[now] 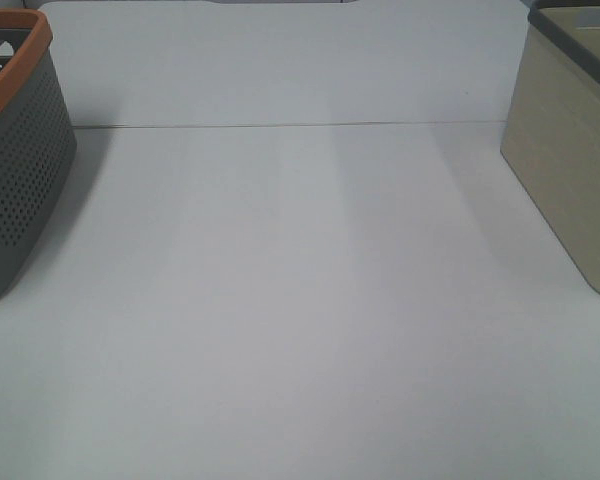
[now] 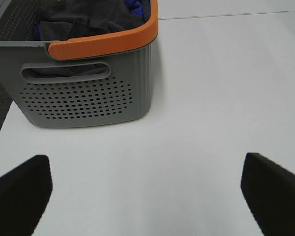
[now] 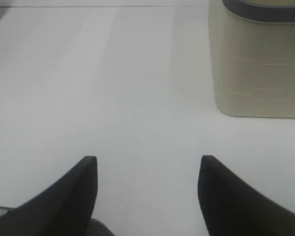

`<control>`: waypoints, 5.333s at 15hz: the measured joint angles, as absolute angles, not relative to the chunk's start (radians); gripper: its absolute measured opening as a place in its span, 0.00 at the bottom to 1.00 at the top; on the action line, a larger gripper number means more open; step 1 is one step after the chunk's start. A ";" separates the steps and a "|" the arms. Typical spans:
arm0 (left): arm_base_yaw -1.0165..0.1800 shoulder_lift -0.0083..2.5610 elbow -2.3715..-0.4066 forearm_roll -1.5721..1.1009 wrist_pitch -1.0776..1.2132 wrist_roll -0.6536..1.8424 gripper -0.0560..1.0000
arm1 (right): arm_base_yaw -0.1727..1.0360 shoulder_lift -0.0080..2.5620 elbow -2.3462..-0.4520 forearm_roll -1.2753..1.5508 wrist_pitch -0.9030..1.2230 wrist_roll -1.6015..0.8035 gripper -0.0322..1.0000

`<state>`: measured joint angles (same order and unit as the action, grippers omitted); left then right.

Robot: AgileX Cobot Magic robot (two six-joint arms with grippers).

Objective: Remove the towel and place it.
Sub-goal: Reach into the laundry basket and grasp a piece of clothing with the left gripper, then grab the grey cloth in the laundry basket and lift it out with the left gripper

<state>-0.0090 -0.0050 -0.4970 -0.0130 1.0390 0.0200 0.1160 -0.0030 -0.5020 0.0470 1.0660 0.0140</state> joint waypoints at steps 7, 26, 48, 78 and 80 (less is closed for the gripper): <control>-0.009 -0.005 -0.497 -0.013 1.039 0.020 0.99 | 0.116 -0.003 -0.502 0.047 1.066 0.014 0.62; -0.009 -0.005 -0.497 -0.013 1.039 0.020 0.99 | 0.116 -0.003 -0.502 0.047 1.066 0.014 0.62; -0.009 1.056 -1.434 -0.088 1.218 0.344 0.98 | 0.116 -0.003 -0.502 0.047 1.066 0.014 0.62; 0.240 2.140 -1.635 -0.060 0.712 1.335 0.77 | 0.116 -0.003 -0.502 0.047 1.066 0.014 0.62; 0.240 2.140 -1.635 -0.060 0.703 1.337 0.54 | 0.116 -0.003 -0.502 0.047 1.066 0.014 0.62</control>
